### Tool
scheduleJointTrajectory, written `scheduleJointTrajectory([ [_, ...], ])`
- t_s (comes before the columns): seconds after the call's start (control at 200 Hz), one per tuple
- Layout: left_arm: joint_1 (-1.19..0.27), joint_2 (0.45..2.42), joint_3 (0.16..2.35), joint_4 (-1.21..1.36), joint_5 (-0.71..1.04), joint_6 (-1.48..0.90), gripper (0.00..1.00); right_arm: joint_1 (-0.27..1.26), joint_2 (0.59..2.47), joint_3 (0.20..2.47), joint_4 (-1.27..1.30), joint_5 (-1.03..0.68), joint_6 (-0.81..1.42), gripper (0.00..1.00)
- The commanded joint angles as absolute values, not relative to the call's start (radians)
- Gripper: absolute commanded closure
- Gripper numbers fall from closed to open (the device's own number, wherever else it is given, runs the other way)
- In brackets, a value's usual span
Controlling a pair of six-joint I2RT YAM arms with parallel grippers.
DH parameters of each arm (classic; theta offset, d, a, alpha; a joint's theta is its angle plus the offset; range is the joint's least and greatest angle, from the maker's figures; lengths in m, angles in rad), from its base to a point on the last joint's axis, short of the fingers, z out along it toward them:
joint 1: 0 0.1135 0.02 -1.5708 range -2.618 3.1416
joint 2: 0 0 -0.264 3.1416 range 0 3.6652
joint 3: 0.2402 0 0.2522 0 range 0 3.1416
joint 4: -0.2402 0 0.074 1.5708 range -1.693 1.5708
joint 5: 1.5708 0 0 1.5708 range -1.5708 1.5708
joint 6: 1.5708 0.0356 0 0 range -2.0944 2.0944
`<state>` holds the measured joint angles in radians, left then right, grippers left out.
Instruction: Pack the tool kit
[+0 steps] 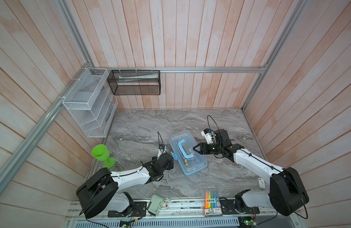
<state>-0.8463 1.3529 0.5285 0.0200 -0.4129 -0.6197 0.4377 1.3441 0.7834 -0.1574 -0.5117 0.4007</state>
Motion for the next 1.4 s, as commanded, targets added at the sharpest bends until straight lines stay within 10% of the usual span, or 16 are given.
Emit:
scheduleJointTrajectory([
  [0.0, -0.819, 1.337, 0.503, 0.104, -0.325, -0.641, 0.16, 0.446, 1.328, 0.764, -0.16, -0.55, 0.411, 0.4],
  [1.395, -0.713, 1.22, 0.447, 0.331, 0.039, -0.844, 0.79, 0.522, 1.265, 0.668, -0.112, -0.594, 0.416, 0.38],
])
